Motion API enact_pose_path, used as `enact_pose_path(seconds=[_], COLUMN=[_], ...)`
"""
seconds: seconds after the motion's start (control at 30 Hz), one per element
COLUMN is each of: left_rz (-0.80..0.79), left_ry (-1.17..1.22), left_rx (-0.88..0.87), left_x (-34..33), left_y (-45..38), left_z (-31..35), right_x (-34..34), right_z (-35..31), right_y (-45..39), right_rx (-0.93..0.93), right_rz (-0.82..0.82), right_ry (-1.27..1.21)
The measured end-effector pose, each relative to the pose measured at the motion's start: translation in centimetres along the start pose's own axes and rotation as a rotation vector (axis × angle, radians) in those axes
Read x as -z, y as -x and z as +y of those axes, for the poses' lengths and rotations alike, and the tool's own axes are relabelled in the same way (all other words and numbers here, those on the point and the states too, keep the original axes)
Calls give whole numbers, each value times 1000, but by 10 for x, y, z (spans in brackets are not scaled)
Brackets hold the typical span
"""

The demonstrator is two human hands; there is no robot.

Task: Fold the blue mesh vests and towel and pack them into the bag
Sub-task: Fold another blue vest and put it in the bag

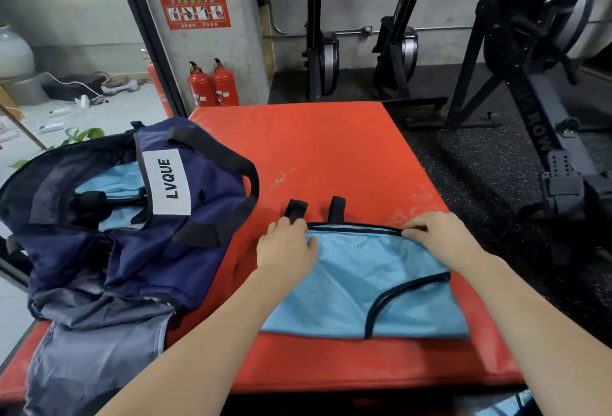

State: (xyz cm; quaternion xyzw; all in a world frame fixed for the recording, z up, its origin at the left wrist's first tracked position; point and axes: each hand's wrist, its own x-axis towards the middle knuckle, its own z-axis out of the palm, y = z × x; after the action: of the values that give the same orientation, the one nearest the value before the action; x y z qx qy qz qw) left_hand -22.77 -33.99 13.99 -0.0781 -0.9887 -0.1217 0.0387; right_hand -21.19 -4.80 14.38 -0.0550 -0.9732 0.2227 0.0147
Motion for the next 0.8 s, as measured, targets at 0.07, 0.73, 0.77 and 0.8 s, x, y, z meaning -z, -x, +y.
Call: enact_pose_path(seconds=[0.07,0.73,0.77,0.8], left_rz=[-32,-211,-193,-175], left_ry=[-15,9,61,122], left_rx=[-27,-345,-359,-380], left_x=[-6,-10,-6,-1], left_y=[-7,-8,3,14], left_z=[2,80,70,59], right_x=[8,32,32,31], right_z=[2,-13,-14,-16], right_y=[5,89,93,98], right_rx=[-13,195,214,237], right_rz=[-49,-258,-237,-224], right_ry=[17,-63,-97,-139])
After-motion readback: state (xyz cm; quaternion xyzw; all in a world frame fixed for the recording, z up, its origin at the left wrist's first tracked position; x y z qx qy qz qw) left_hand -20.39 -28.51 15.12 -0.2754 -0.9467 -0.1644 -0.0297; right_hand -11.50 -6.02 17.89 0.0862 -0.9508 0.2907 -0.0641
